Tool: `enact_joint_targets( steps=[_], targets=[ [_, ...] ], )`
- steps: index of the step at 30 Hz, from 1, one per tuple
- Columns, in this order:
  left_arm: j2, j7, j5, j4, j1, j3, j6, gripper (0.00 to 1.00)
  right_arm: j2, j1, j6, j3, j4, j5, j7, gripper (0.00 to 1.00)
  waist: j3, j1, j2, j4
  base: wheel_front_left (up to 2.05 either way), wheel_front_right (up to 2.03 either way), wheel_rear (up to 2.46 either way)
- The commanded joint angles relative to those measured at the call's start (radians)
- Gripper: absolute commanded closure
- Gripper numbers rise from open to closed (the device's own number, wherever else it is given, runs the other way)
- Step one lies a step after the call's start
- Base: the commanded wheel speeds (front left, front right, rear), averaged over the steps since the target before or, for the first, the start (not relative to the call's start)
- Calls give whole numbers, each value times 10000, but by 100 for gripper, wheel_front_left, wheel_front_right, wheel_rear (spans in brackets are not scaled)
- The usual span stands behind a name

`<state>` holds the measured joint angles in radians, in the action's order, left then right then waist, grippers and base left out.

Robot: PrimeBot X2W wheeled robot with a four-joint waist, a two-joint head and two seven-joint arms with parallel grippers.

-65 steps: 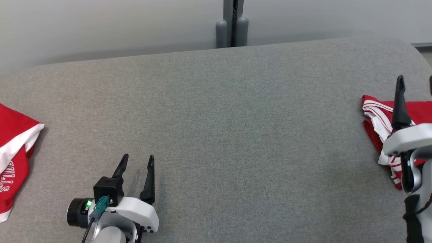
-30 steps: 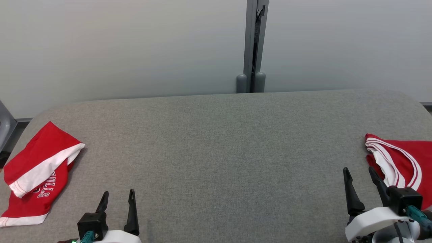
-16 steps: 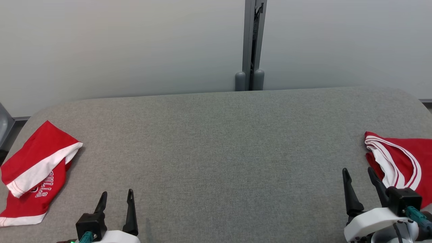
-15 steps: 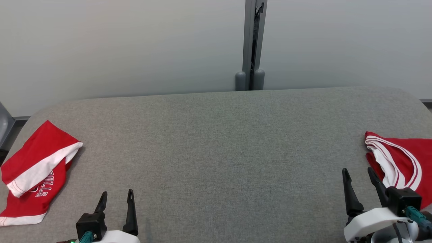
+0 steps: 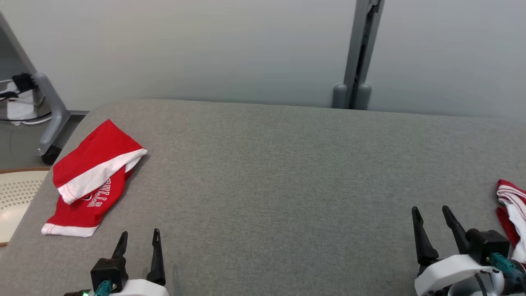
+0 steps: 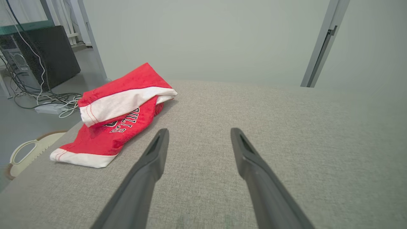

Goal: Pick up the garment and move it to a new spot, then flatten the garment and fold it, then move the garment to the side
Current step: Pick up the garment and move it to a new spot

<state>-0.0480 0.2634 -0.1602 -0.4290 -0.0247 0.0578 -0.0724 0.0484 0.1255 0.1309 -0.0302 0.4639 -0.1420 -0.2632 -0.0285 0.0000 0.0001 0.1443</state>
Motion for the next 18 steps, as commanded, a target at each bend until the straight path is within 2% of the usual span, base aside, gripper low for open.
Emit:
enact_joint_targets(
  steps=[1, 12, 18],
  targets=[
    [-51, 15, 60, 13, -50, -43, 10, 0, 53, -97, -4, -12, 0, -49, -18, 0, 55, 0, -1, 439, 0, 0, 0],
    [-50, 13, 70, 67, 143, -529, 4, 0, 56, -21, -4, 281, 41, -222, -18, 0, 93, 0, -1, 2121, 0, 0, 0],
    [-45, 15, 141, 12, 229, -797, -15, 0, 56, -31, -4, 413, 64, -247, -18, 0, 110, 0, -1, 2816, 0, 0, 0]
  ],
)
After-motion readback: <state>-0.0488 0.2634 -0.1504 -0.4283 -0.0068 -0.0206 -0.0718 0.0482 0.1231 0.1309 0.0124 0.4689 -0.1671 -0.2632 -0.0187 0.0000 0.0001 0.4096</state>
